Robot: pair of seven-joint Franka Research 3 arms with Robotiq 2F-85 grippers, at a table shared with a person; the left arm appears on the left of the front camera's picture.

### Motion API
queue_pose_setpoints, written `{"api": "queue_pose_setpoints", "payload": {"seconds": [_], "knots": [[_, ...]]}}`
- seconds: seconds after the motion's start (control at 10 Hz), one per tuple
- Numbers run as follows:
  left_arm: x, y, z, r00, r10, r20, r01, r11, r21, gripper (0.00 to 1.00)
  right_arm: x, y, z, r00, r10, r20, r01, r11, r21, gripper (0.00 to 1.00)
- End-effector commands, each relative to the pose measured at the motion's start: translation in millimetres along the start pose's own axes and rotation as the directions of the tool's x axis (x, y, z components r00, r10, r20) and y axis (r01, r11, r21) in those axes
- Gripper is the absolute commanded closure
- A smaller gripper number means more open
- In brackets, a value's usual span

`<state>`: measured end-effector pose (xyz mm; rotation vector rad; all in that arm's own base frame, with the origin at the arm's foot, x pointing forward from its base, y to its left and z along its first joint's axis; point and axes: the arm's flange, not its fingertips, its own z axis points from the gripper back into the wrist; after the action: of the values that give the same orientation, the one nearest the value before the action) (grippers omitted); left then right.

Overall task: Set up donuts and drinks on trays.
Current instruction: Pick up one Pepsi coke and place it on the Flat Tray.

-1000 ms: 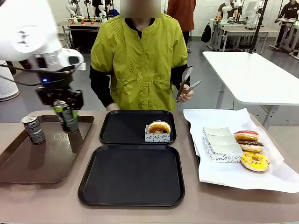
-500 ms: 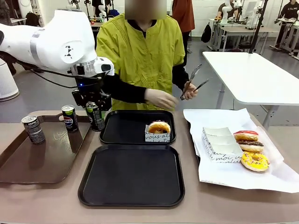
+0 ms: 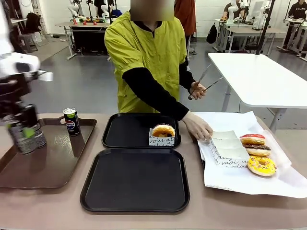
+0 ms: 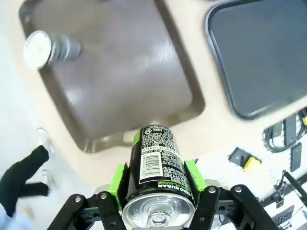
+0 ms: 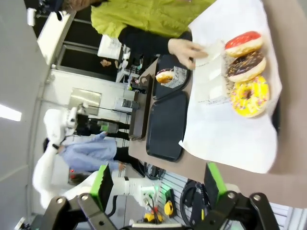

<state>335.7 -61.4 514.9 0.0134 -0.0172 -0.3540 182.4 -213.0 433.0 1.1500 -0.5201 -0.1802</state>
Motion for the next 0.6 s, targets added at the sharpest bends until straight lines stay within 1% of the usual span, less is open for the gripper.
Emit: {"api": "queue_pose_setpoints", "payload": {"seconds": [0.0, 0.1, 0.2, 0.5], "knots": [[-7.0, 11.5, -1.8, 0.998, 0.062, 0.026, -0.061, 0.998, -0.025, 0.41, 1.2, -0.4, 0.6, 1.0, 0.014, 0.008, -0.014, 1.0, 0.017, 0.0], [-8.4, 14.0, -0.6, 0.993, 0.116, 0.038, -0.114, 0.992, -0.046, 0.41, 1.2, -0.4, 0.6, 1.0, 0.014, 0.008, -0.014, 1.0, 0.017, 0.0], [-19.0, 10.7, 1.0, 0.999, 0.029, 0.014, -0.029, 0.999, -0.016, 0.41, 1.2, -0.4, 0.6, 1.0, 0.014, 0.008, -0.014, 1.0, 0.017, 0.0], [-19.0, 10.7, 1.0, 0.999, 0.029, 0.014, -0.029, 0.999, -0.016, 0.41, 1.2, -0.4, 0.6, 1.0, 0.014, 0.008, -0.014, 1.0, 0.017, 0.0]]}}
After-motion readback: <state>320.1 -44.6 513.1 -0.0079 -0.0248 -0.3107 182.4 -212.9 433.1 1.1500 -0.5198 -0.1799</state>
